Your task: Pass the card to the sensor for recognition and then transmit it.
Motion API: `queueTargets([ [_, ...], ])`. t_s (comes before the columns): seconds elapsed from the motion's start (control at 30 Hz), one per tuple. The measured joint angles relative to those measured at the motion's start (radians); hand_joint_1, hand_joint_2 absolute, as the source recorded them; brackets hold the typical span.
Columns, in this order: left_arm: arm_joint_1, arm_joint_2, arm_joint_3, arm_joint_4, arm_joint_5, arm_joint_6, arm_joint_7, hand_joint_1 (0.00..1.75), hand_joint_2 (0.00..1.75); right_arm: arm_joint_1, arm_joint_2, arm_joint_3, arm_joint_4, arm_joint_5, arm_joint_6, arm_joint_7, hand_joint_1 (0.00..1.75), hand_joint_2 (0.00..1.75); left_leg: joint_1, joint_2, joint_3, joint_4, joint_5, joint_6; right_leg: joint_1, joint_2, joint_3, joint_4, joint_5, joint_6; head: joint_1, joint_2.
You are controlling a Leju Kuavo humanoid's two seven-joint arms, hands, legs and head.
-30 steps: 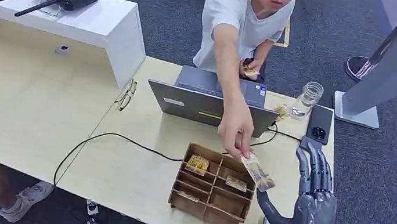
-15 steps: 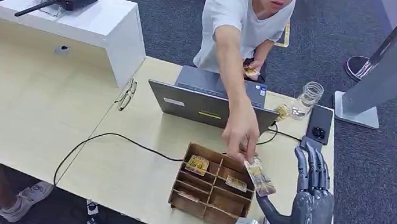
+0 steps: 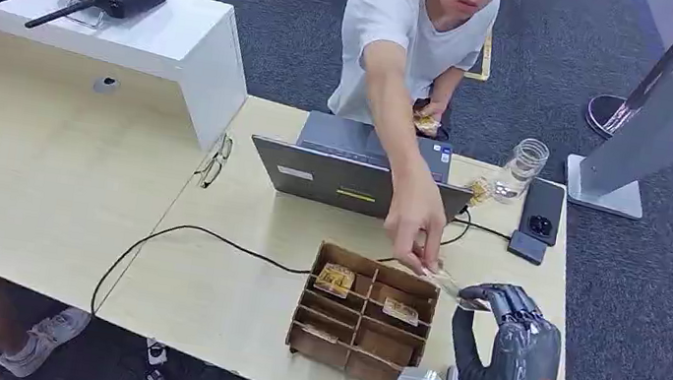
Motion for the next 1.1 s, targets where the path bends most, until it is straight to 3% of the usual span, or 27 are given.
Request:
queueTargets([
  [0.17, 0.000, 0.000, 0.000, 0.000, 0.000, 0.000, 0.000, 0.00, 0.00, -0.001, 0.000, 0.000, 0.000, -0.013, 0.002, -0.004, 1.57, 1.75, 0.000, 0.000, 0.000, 0.000, 0.000, 0.000, 0.000, 0.000, 0.000, 0.000, 0.000, 0.000, 0.000, 0.000],
  [0.33, 0.000, 0.000, 0.000, 0.000, 0.000, 0.000, 0.001, 0.00, 0.00, -0.001, 0.001, 0.000, 0.000, -0.016, 0.002, -0.006, 1.75, 1.75, 0.000, 0.000, 0.000, 0.000, 0.000, 0.000, 0.000, 0.000, 0.000, 0.000, 0.000, 0.000, 0.000, 0.000],
  [0.53, 0.000, 0.000, 0.000, 0.000, 0.005, 0.001, 0.001, 0.00, 0.00, -0.002, 0.008, 0.000, 0.003, -0.099, 0.032, -0.048, 1.75, 1.75, 0.000, 0.000, 0.000, 0.000, 0.000, 0.000, 0.000, 0.000, 0.000, 0.000, 0.000, 0.000, 0.000, 0.000],
  [0.77, 0.003, 0.001, 0.001, 0.000, 0.025, 0.016, -0.011, 0.00, 0.00, 0.000, 0.012, 0.000, 0.002, -0.521, 0.231, -0.164, 1.75, 1.75, 0.000, 0.000, 0.000, 0.000, 0.000, 0.000, 0.000, 0.000, 0.000, 0.000, 0.000, 0.000, 0.000, 0.000],
  [0.9, 0.007, 0.001, 0.003, 0.000, 0.031, 0.024, -0.015, 0.00, 0.00, 0.026, 0.011, -0.030, 0.003, -0.812, 0.370, -0.176, 1.75, 1.75, 0.000, 0.000, 0.000, 0.000, 0.000, 0.000, 0.000, 0.000, 0.000, 0.000, 0.000, 0.000, 0.000, 0.000],
  [1.1, 0.009, 0.001, 0.005, 0.000, 0.035, 0.031, -0.016, 0.00, 0.00, 0.056, 0.008, -0.078, 0.015, -1.058, 0.478, -0.143, 1.75, 1.75, 0.000, 0.000, 0.000, 0.000, 0.000, 0.000, 0.000, 0.000, 0.000, 0.000, 0.000, 0.000, 0.000, 0.000],
])
